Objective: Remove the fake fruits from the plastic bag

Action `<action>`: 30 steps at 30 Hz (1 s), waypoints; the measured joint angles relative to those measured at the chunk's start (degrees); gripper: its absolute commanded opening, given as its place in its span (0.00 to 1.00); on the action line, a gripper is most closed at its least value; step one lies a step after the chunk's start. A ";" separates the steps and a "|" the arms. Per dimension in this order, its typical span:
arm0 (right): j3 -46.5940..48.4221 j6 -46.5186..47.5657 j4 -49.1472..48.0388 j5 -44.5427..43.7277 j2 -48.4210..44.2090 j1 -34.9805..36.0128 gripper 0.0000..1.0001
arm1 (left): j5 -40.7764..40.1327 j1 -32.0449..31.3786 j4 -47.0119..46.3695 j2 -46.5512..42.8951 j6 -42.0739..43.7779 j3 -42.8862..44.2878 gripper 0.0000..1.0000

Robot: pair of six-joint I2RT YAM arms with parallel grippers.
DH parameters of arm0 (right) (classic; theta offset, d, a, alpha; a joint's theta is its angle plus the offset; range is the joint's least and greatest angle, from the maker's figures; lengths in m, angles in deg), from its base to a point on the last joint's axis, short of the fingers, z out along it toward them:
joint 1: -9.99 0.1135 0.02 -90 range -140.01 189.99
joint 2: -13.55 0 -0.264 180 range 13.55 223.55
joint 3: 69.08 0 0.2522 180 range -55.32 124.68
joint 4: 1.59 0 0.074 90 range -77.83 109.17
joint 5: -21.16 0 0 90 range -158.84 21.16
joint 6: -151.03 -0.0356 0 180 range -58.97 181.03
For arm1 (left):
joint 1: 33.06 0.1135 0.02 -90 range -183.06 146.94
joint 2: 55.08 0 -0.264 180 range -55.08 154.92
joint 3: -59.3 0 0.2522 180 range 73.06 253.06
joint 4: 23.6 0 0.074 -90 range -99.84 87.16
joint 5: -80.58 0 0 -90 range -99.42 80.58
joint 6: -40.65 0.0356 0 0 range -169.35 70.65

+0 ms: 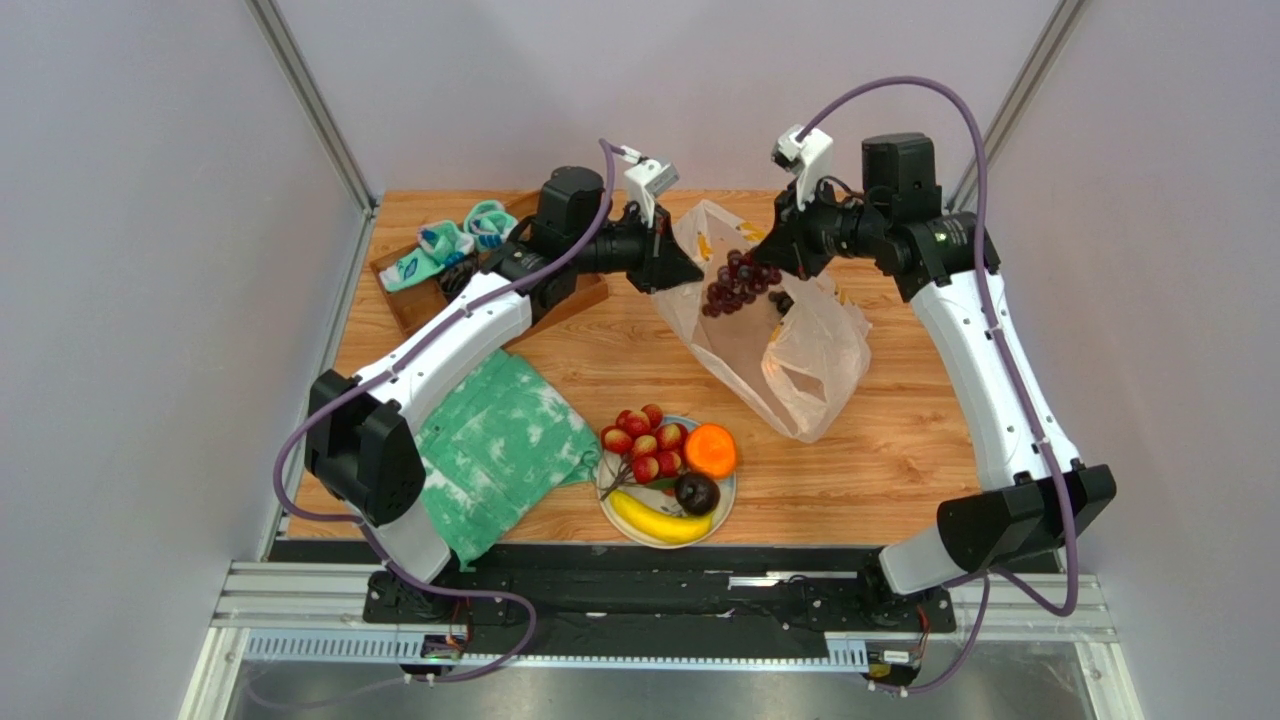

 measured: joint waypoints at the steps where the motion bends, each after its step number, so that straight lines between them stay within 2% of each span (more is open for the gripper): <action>1: 1.55 -1.07 -0.63 0.50 0.42 0.00 0.01 | -0.13 0.00 0.07 0.00 0.07 0.00 0.00; 5: 4.48 -4.85 -2.80 2.60 1.75 0.07 0.02 | -0.68 0.00 0.46 0.00 0.50 0.00 0.00; 11: 4.02 -8.50 -3.34 5.99 0.87 1.01 0.02 | -2.32 0.02 1.27 1.53 1.20 2.56 0.00; 14: 2.03 -8.37 -1.86 6.38 -1.90 1.92 0.00 | -2.32 0.33 1.64 3.93 1.20 6.01 0.00; 18: 0.28 -7.34 0.76 6.21 -6.88 3.91 0.00 | -1.70 1.44 2.45 10.93 0.87 15.50 0.00; 23: 0.22 -4.04 3.43 5.05 -11.26 11.02 0.00 | -4.15 4.24 1.01 18.58 -0.24 23.96 0.02; 26: -1.55 -1.20 4.28 4.07 -12.70 16.65 0.00 | -5.57 5.64 1.27 19.26 -0.11 24.55 0.04; 30: -6.25 2.45 4.63 2.82 -12.37 22.60 0.00 | -5.55 6.45 0.59 17.57 -0.20 22.10 0.01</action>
